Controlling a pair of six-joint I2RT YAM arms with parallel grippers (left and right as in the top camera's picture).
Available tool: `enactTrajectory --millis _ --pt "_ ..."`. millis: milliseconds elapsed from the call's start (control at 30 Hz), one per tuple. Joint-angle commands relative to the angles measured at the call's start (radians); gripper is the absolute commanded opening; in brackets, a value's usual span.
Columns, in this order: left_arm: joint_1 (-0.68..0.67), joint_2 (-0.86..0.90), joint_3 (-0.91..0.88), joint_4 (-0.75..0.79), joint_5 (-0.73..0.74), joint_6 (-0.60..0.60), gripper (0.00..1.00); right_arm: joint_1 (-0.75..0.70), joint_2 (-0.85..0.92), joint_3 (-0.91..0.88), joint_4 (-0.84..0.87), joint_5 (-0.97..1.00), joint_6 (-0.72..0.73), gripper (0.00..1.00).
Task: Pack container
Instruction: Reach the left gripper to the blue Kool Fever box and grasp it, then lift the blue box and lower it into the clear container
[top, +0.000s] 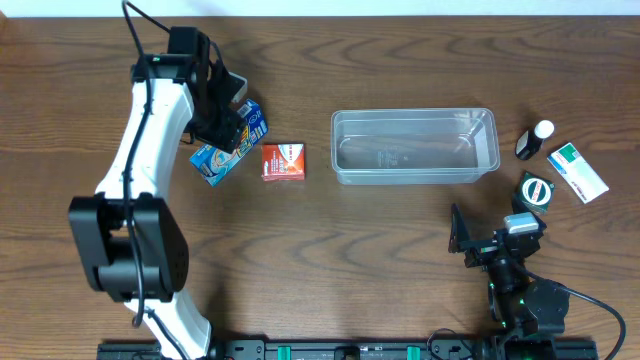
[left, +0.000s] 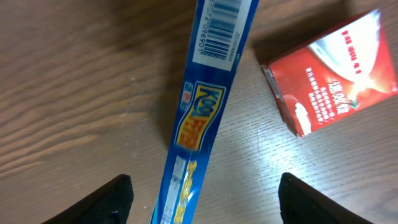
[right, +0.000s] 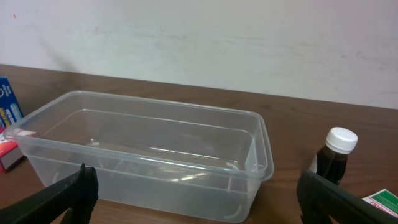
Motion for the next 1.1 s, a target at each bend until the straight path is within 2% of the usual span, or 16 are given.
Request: enactTrajectory --millis 0,100,200,267,367,500,567,667,867,1067 --pt "0.004 0.045 -0.004 -0.002 0.008 0.014 0.73 0.006 -0.006 -0.003 -0.003 0.002 0.01 0.99" --pt "0.004 0.074 -0.004 0.005 0.008 0.014 0.63 0.006 -0.006 -0.003 -0.003 0.002 0.01 0.99" --pt "0.004 0.079 -0.003 0.012 0.007 0.013 0.37 0.006 -0.006 -0.003 -0.003 0.002 0.01 0.99" --pt "0.004 0.074 -0.003 0.012 0.007 0.013 0.29 0.006 -0.006 -0.003 -0.003 0.002 0.01 0.99" --pt "0.005 0.065 -0.002 0.012 0.007 0.013 0.26 0.006 -0.006 -0.003 -0.003 0.002 0.01 0.99" --pt "0.004 0.049 0.002 0.012 0.007 0.013 0.12 0.006 -0.006 -0.003 -0.003 0.002 0.01 0.99" --pt "0.004 0.033 0.01 0.011 0.007 0.013 0.12 0.006 -0.006 -0.003 -0.003 0.002 0.01 0.99" --pt "0.003 -0.011 0.035 0.012 0.007 0.013 0.06 0.006 -0.006 -0.003 -0.003 0.002 0.01 0.99" --pt "-0.01 -0.186 0.057 0.097 0.024 0.016 0.06 0.006 -0.006 -0.003 -0.003 0.002 0.01 0.99" --pt "-0.122 -0.355 0.057 0.188 0.227 0.175 0.06 0.006 -0.006 -0.003 -0.003 0.002 0.01 0.99"
